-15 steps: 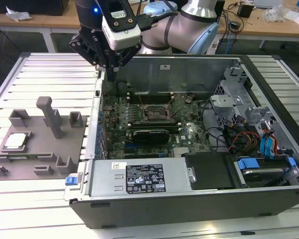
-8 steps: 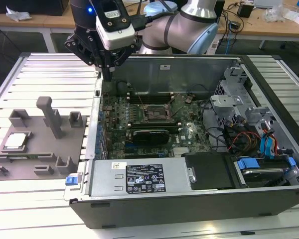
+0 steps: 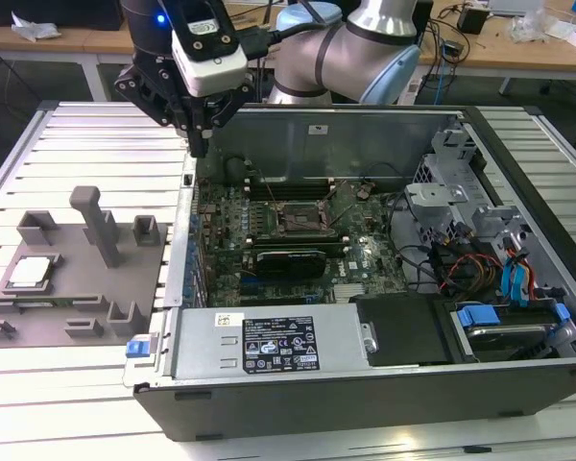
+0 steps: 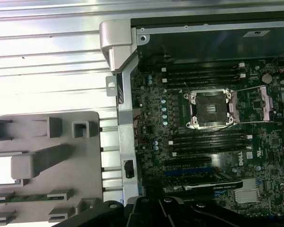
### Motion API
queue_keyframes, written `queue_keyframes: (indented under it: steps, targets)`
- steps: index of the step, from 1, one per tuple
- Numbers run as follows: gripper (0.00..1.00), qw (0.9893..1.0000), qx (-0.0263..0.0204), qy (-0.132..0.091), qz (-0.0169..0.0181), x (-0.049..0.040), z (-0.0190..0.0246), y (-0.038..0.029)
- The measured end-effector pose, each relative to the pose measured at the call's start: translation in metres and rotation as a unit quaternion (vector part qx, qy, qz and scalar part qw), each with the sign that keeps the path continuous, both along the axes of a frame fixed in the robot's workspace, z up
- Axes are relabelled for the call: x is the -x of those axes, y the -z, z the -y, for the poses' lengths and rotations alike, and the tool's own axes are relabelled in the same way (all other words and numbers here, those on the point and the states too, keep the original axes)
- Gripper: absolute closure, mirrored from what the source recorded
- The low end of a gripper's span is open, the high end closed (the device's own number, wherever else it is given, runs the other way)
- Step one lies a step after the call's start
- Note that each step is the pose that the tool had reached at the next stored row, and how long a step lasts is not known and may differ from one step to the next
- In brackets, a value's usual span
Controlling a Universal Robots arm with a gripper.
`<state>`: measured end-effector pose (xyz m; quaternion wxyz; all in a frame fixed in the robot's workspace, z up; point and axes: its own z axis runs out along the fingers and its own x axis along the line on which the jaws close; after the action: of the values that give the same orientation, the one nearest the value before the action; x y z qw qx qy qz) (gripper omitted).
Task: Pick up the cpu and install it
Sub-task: 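Reach for the cpu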
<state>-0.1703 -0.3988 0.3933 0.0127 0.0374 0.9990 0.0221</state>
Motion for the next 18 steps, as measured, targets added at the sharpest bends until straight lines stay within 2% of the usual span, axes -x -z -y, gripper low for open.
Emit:
queue_keyframes:
  steps: [18]
  targets:
    - [0.89, 1.0000, 0.0000, 0.000, 0.0003, 0.0249, 0.0000, 0.0000]
